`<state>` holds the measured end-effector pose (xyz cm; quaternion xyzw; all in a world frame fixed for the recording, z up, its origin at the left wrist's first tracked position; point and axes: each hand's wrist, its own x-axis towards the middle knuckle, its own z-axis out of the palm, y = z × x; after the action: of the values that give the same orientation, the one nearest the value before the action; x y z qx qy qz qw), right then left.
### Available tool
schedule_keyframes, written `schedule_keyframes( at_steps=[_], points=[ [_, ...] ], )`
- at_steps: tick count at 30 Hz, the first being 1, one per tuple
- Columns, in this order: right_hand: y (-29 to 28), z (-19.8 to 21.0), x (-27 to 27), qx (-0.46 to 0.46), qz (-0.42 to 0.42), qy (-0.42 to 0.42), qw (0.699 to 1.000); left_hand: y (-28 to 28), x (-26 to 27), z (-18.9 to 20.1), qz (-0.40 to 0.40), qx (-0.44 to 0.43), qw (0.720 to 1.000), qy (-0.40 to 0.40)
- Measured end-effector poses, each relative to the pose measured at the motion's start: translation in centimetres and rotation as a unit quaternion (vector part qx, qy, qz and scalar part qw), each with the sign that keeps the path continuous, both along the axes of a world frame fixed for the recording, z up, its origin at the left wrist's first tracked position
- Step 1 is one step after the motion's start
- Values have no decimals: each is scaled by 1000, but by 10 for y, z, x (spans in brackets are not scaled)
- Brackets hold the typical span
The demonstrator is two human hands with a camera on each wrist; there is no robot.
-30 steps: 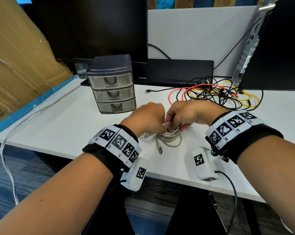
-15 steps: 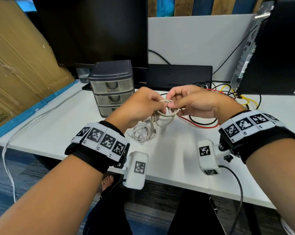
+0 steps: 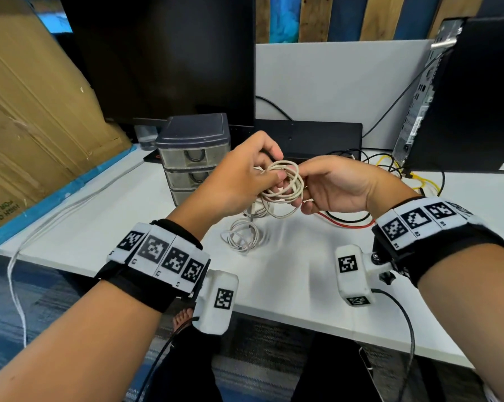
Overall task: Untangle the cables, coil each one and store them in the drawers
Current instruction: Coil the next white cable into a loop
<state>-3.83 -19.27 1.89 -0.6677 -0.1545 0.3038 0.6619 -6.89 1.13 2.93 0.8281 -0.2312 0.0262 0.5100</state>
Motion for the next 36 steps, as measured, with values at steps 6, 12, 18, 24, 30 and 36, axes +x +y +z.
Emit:
schedule_keyframes(
  at_steps=[6, 12, 18, 24, 30, 36],
  points=[
    [6, 2, -1, 35, 32, -24, 999, 12, -1, 5, -14, -3, 1000, 22],
    [19, 8, -1, -25, -13, -68, 997, 18, 0, 3, 20, 82, 996, 0],
    [32, 16, -7, -49, -49, -87, 994, 26, -3, 2, 26, 74, 996, 43],
    [37, 22, -6, -48, -65, -97, 992, 45, -10, 7, -21, 43, 994, 101],
    [42, 34, -24, -47, 3, -120, 992, 70, -39, 24, -103, 111, 984, 91],
    [52, 49, -54, -120, 132, -193, 965, 113, -68, 23, -165, 225, 948, 153]
  ],
)
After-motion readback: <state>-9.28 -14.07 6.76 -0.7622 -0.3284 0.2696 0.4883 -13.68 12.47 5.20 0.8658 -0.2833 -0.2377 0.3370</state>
